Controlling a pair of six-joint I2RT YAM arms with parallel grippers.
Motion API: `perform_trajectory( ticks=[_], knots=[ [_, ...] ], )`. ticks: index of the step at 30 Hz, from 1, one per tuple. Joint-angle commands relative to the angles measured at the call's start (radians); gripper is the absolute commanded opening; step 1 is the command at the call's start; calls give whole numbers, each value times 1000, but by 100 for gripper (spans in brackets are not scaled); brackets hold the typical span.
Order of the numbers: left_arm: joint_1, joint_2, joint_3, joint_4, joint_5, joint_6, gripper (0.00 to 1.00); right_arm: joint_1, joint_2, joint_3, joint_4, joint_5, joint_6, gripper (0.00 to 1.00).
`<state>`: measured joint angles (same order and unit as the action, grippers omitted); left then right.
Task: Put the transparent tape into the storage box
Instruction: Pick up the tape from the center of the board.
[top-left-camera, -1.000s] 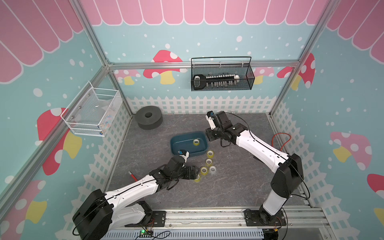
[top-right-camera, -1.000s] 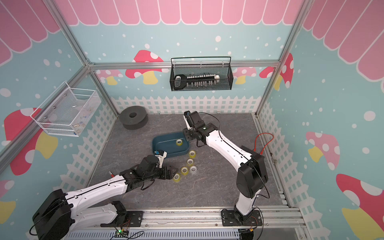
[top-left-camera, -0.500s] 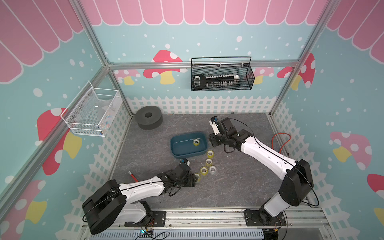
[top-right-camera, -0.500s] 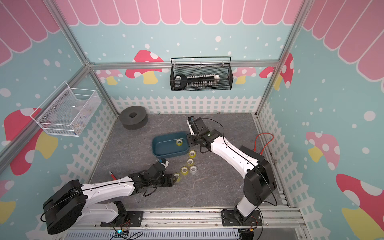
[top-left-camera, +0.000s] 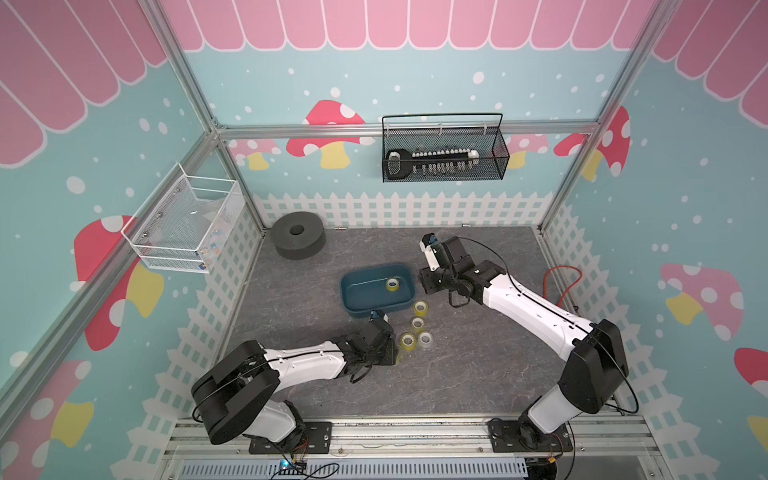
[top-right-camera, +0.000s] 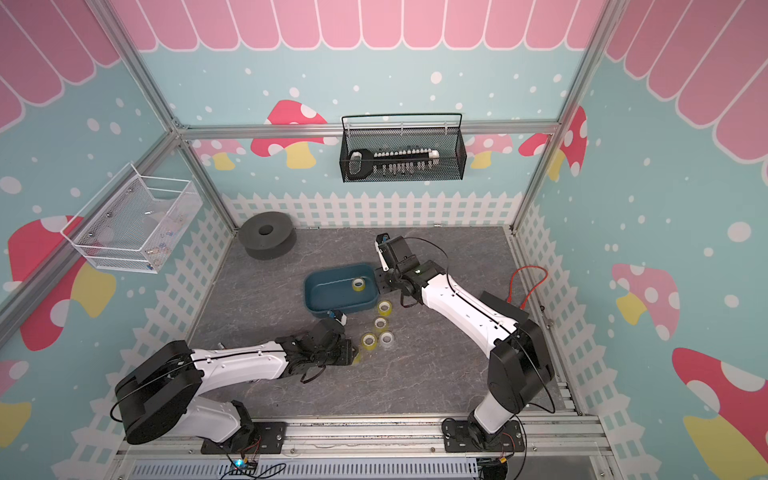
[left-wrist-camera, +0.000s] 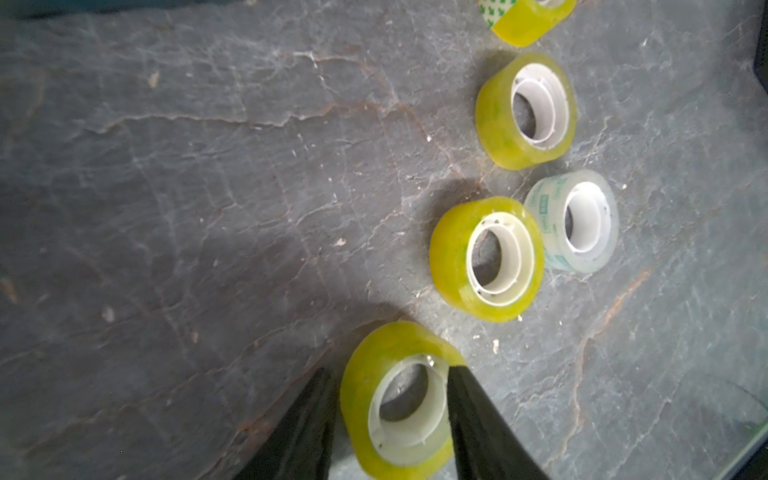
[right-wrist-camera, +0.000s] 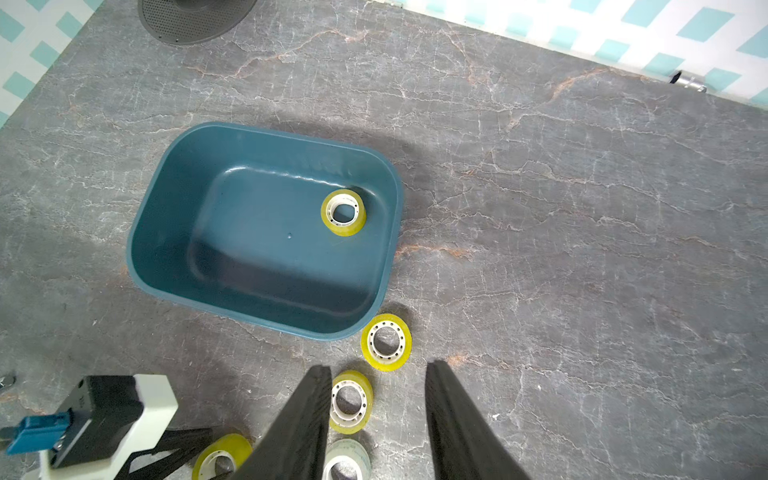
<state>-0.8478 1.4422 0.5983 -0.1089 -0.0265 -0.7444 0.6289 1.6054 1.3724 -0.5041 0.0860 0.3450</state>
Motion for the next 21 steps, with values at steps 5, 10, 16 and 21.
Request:
perform_trajectory(
  ticks=[5, 10, 16, 21],
  knots=[
    [-7, -97, -9, -83, -72, 10, 49, -2, -23, -29, 17, 3, -11, 43],
    [-7, -56, -15, -89, -46, 10, 47, -3, -24, -36, 24, 2, -10, 43],
    [-14, -10, -13, -88, -44, 20, 42, -6, -31, -55, 28, 4, -4, 43],
    [-19, 13, 3, -86, -43, 27, 36, -7, -38, -68, 32, 8, 1, 43]
  ],
)
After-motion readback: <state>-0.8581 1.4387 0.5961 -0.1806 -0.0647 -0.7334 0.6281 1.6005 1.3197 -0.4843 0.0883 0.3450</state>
